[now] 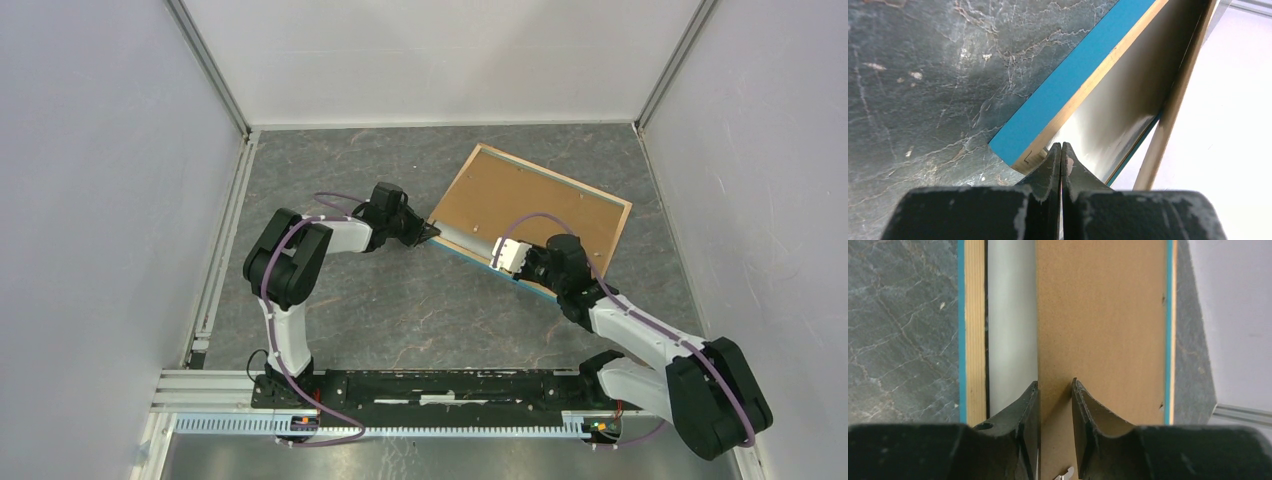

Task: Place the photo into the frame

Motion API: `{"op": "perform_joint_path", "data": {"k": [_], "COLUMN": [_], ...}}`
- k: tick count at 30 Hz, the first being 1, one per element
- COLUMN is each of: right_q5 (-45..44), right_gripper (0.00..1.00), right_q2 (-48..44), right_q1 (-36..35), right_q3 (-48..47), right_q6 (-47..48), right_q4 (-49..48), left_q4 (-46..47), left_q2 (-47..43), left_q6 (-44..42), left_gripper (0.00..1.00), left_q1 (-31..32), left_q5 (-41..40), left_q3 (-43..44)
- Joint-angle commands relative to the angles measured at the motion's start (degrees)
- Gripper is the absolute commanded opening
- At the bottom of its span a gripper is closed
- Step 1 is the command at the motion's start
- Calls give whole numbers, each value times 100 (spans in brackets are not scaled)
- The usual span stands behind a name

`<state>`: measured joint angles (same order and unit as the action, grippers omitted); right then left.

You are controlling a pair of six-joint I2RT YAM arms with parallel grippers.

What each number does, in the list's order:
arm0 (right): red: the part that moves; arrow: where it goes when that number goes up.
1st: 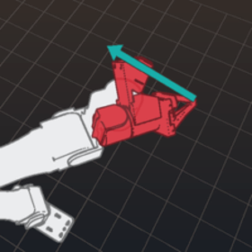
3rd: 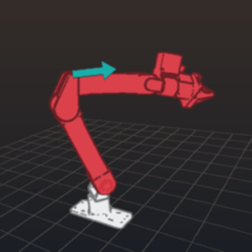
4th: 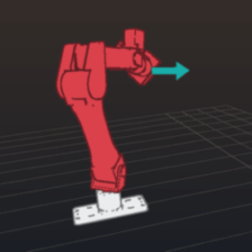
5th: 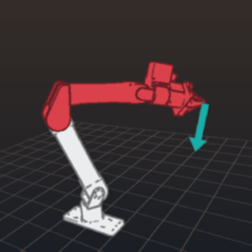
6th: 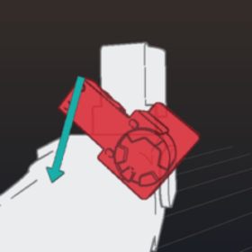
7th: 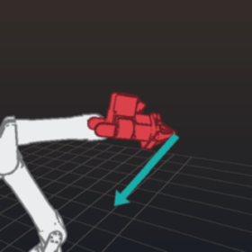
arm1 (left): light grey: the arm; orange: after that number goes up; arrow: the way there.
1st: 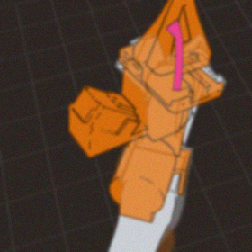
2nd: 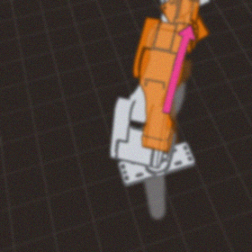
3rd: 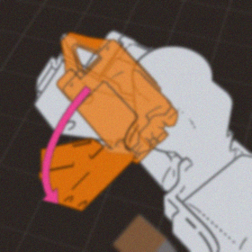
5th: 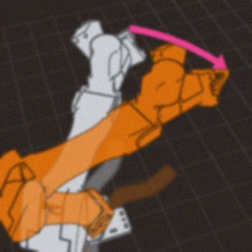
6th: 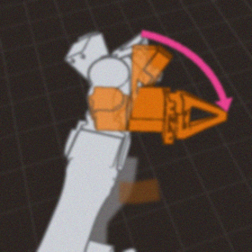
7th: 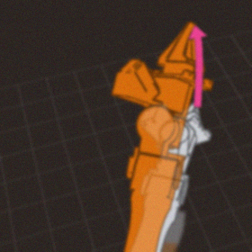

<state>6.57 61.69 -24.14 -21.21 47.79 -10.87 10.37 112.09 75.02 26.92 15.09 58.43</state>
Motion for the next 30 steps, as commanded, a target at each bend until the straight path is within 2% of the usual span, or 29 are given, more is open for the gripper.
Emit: {"op": "perform_joint_path", "data": {"k": [1, 4, 12, 30], "right_q5": [-587, -471, -524, -1220], "right_gripper": [34, 39, 41, 51], "right_q2": [104, 113, 185, 722], "right_q1": [110, 106, 103, 103], "right_q3": [28, 16, 5, -345], "right_q6": [-372, -432, -601, -1563], "right_q4": [397, 469, 512, -18], "left_q4": [-1199, -1229, -1464, -1502], "left_q2": [217, 197, -77, 111], "left_q6": [-581, -642, -1010, -999], "left_gripper": [2, 2, 2, 2], "left_q1": [-46, -46, -37, -43], "left_q5": [-445, -463, -641, -640], "left_q3": [-228, -197, -2, 36]}}
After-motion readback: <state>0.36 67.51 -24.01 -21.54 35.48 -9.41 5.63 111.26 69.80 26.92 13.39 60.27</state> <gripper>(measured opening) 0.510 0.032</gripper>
